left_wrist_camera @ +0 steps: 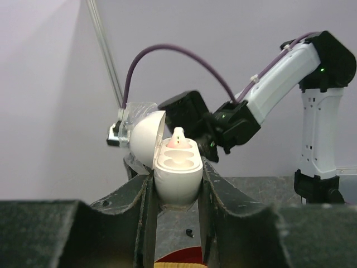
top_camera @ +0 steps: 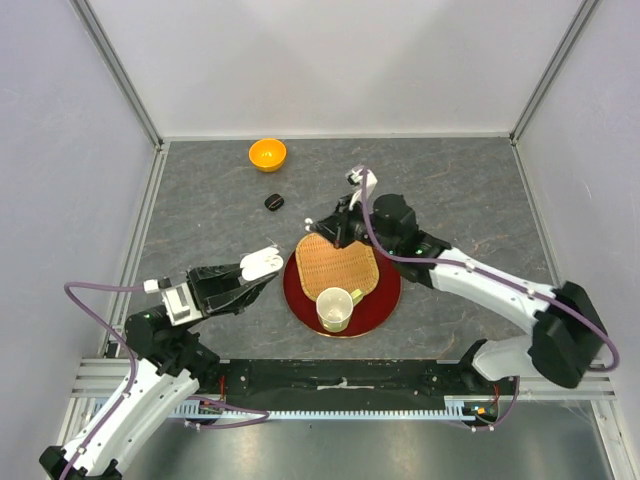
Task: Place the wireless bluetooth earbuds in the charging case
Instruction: Place the earbud in the charging case, then close the charging case, then place the charging case at the center of the board.
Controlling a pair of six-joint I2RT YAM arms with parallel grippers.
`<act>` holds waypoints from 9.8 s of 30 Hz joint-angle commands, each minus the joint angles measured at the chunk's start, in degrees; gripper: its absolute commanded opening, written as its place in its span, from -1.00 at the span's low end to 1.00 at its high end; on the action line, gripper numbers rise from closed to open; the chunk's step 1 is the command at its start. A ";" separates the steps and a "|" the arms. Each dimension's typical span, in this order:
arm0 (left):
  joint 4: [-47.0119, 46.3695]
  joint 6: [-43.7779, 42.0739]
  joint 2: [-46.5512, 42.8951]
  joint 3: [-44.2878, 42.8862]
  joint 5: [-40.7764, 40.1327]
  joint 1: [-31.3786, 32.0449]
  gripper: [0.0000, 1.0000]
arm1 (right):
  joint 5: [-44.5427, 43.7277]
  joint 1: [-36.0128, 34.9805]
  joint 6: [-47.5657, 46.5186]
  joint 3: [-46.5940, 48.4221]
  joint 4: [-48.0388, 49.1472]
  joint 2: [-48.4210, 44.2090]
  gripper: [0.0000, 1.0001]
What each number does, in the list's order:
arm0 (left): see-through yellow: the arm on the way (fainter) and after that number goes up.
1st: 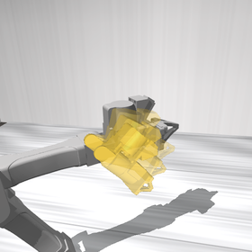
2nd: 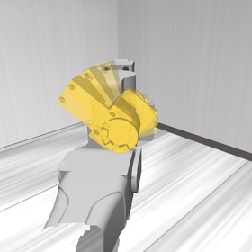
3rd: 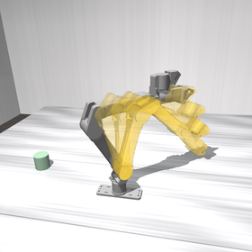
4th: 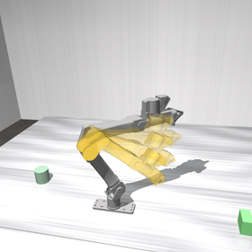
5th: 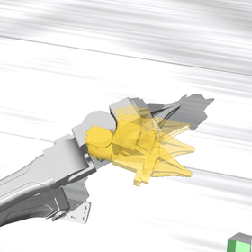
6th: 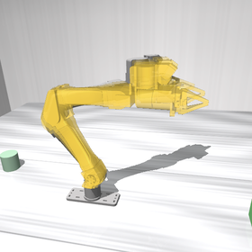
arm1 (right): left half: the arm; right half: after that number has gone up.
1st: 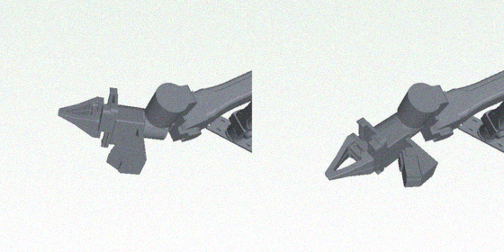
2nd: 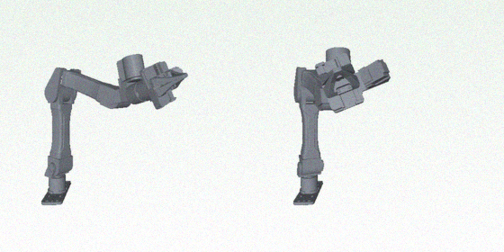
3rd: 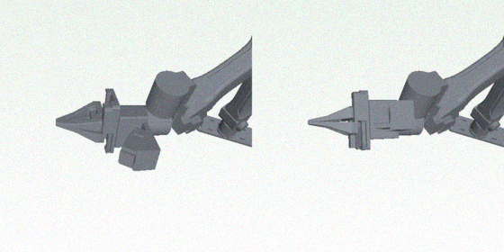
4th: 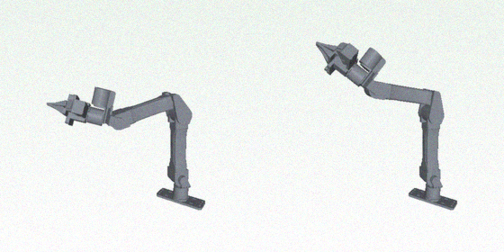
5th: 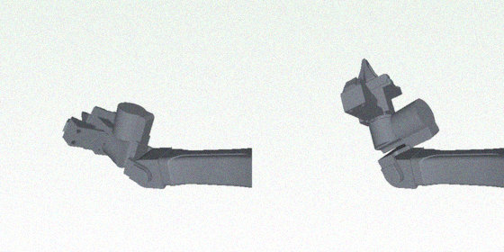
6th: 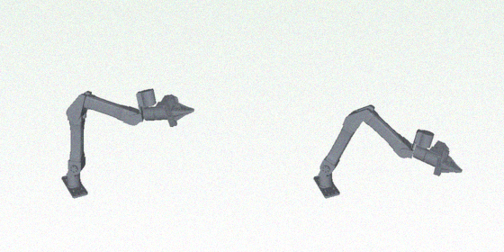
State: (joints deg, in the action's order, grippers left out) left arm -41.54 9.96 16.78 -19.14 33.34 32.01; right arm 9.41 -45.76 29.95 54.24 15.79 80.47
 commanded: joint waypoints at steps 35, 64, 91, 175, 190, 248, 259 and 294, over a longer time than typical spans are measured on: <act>-1.62 7.53 33.23 -11.71 24.83 0.16 -0.96 | 38.22 7.35 -42.87 25.92 -54.55 -21.85 -1.00; -4.87 13.86 41.76 -15.23 37.58 1.04 -0.95 | 33.13 -4.78 -46.04 31.54 -55.61 -8.57 -1.00; -5.13 12.28 40.53 -15.14 36.62 1.65 -0.96 | 31.11 -5.31 -45.95 31.19 -57.10 -6.47 -1.00; -21.13 3.67 39.83 -3.37 -2.58 2.53 -0.96 | -33.76 -6.01 -4.20 10.54 -21.86 -17.19 0.63; -20.07 3.67 40.00 -3.63 -0.12 2.44 -0.96 | -18.12 -4.96 -4.99 11.59 -21.59 -12.53 0.63; 8.67 26.96 70.59 -5.74 -1.70 -27.79 -0.64 | -26.11 3.75 -3.94 2.19 -27.39 -23.95 0.91; 11.22 23.80 71.82 -6.79 -2.58 -27.88 -0.29 | -26.02 4.18 -3.68 1.93 -27.39 -24.30 0.91; 35.91 10.36 47.22 -10.83 -16.65 -27.88 0.47 | -26.28 5.24 -4.73 1.31 -27.13 -24.22 0.96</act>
State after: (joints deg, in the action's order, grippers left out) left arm -8.45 26.72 67.94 -27.09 17.50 4.47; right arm -16.51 -40.97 25.69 55.64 -13.02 56.12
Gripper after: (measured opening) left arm 0.693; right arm 0.979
